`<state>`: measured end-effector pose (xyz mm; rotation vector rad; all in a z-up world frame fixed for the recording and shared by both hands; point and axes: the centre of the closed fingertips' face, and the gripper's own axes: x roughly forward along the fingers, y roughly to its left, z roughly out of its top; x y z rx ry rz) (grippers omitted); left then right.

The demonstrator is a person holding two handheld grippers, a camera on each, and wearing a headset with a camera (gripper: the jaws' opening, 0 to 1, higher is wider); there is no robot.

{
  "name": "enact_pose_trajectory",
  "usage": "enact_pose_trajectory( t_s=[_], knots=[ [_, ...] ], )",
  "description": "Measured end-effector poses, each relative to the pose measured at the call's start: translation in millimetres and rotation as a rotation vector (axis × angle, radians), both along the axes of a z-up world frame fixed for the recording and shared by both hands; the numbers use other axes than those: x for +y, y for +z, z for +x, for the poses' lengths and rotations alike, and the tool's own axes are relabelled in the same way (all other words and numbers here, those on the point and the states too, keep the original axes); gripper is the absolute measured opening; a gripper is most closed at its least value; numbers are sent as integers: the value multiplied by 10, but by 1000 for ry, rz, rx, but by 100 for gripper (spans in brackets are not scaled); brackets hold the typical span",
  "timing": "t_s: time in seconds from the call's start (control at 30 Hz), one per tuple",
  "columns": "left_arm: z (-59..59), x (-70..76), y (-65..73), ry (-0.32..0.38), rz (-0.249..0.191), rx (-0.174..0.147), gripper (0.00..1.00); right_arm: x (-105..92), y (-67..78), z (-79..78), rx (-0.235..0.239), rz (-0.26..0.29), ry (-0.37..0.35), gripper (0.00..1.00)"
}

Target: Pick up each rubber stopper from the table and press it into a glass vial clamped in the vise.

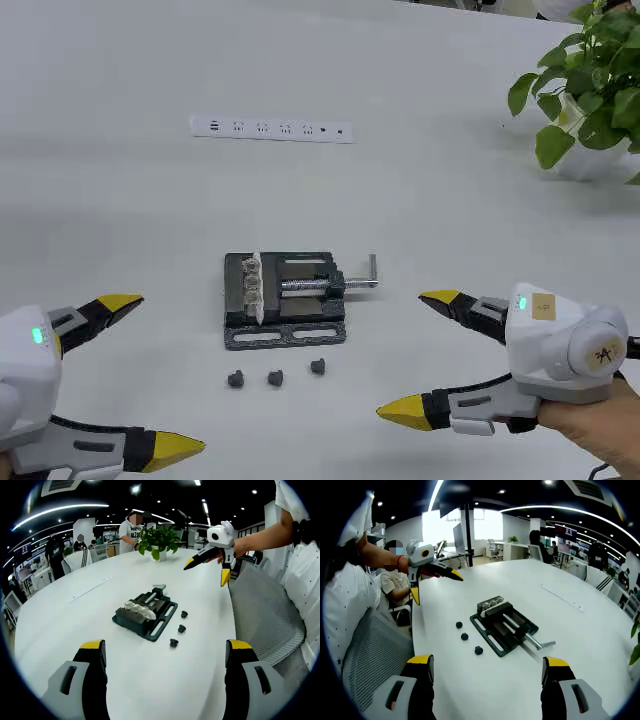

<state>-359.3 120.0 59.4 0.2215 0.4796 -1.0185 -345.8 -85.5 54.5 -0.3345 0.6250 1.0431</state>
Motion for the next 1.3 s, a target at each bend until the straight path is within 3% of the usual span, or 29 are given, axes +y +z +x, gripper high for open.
enact_pose_trajectory(
  t_s=[1.3],
  knots=[
    [-24,-46,-61,-17,13,10,97,-16,-27,-19,7,0,-8,86]
  ],
)
